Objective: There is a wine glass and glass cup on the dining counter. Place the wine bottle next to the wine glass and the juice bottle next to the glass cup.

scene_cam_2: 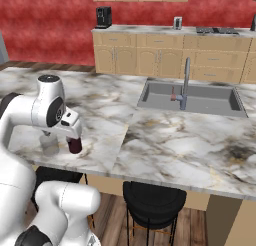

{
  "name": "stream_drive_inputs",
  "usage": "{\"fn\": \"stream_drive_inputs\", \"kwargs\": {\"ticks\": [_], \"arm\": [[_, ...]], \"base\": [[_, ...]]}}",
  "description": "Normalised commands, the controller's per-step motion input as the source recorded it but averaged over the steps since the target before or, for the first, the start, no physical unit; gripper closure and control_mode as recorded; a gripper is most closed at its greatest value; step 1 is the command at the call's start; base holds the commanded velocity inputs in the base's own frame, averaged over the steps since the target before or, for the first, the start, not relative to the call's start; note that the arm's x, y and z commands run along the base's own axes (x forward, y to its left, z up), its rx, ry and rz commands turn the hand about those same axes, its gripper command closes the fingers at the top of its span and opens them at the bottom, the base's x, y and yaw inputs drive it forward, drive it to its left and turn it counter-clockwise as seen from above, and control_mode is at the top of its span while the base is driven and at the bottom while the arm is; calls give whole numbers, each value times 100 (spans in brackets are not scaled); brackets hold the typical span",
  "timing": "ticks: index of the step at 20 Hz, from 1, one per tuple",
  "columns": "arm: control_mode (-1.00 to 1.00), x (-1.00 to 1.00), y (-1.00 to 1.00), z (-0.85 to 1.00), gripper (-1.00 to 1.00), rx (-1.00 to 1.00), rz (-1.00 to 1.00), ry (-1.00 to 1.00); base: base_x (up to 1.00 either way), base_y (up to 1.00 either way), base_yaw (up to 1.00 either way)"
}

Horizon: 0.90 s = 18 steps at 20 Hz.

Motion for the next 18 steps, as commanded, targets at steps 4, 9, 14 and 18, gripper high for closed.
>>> {"fn": "stream_drive_inputs", "kwargs": {"ticks": [4,9,14,18], "arm": [[-100,-26,-3,5,-100,-2,0,0],[-100,-2,0,0,-100,0,0,0],[-100,0,0,0,-100,0,0,0],[100,0,0,0,-100,0,0,0]], "base": [[0,0,0],[0,0,0],[0,0,0],[-10,0,-2]]}}
